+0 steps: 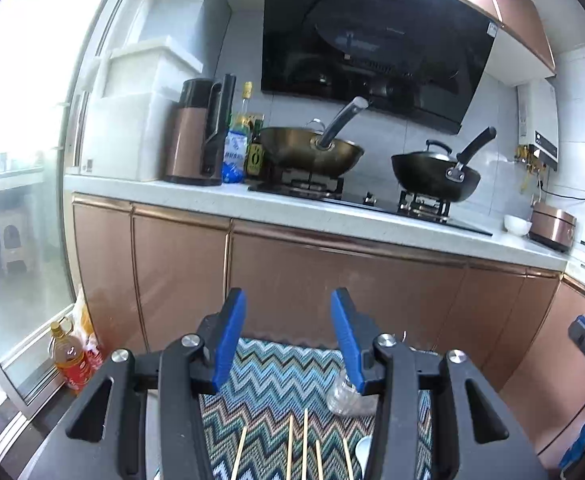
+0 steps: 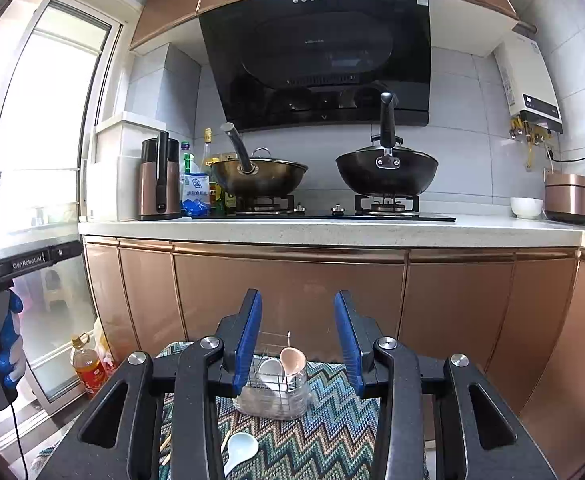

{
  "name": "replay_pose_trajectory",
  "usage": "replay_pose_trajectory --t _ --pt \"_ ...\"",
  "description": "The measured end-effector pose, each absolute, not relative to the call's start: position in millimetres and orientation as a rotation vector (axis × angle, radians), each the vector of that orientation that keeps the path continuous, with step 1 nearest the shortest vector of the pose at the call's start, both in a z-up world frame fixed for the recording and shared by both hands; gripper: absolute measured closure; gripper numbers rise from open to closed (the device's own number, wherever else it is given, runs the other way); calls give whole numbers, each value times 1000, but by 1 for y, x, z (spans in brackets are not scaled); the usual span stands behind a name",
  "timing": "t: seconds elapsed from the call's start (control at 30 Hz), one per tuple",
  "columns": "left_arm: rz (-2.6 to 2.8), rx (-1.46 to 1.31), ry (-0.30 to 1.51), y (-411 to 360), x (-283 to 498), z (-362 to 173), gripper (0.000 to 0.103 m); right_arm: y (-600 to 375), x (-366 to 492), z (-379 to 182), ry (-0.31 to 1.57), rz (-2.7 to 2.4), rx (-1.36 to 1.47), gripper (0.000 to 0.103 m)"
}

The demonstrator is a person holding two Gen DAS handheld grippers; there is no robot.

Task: Organize utensils
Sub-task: 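Withdraw both open tools from the holder back over the cloth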

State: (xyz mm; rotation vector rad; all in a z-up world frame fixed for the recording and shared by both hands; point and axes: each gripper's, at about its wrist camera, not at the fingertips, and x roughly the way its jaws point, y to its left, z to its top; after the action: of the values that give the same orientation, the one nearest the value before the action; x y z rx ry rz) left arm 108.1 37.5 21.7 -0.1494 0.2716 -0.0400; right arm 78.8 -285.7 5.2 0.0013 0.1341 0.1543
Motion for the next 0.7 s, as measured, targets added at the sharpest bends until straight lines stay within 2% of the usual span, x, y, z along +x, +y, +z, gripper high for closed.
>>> replay_pose_trajectory --t 0.4,0.7 --pt "-85 -156 416 38 115 -8 61 -304 81 -22 221 210 44 66" --pt "-196 -182 700 17 154 -71 61 -305 115 -68 388 324 110 74"
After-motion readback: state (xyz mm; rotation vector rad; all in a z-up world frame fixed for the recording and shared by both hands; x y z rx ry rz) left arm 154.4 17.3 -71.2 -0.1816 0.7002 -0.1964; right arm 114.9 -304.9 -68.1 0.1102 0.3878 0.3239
